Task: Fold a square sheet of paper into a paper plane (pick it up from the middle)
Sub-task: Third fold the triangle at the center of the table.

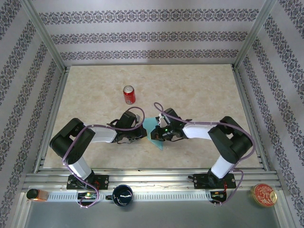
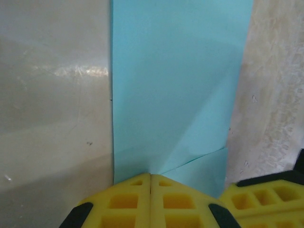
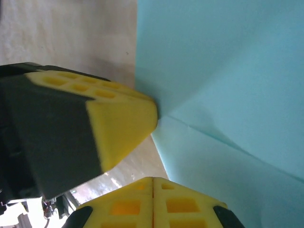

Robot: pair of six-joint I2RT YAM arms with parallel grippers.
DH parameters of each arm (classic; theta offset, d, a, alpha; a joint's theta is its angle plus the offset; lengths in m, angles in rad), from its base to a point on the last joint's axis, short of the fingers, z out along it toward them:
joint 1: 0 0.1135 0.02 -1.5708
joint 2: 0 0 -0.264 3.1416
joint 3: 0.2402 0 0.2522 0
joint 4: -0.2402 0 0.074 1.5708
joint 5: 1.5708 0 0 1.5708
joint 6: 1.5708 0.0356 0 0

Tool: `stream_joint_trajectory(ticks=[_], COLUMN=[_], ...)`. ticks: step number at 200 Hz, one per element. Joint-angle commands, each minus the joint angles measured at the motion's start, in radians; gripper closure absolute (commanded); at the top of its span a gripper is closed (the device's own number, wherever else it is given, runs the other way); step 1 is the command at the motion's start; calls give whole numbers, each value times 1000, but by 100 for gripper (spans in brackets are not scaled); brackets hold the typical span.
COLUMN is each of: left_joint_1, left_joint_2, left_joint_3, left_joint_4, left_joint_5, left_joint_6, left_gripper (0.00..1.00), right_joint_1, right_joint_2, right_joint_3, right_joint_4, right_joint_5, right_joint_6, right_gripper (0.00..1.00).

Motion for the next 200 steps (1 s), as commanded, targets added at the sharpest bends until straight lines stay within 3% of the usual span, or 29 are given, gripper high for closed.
stream_joint_trajectory(ticks=[1, 200], left_joint_1=[-8, -8], left_joint_2=[39, 55], left_joint_3=[-5, -9], left_joint_4=[-128, -121], left_joint_5=[-36, -35], left_joint_6=[31, 29], left_gripper=[99, 100], right_joint_1=[17, -28], right_joint_2=[40, -219], right_joint_3=[13, -308], right_joint_4=[-6, -146], right_joint_5=[2, 20], right_joint_6=[3, -70], right_gripper=[91, 87])
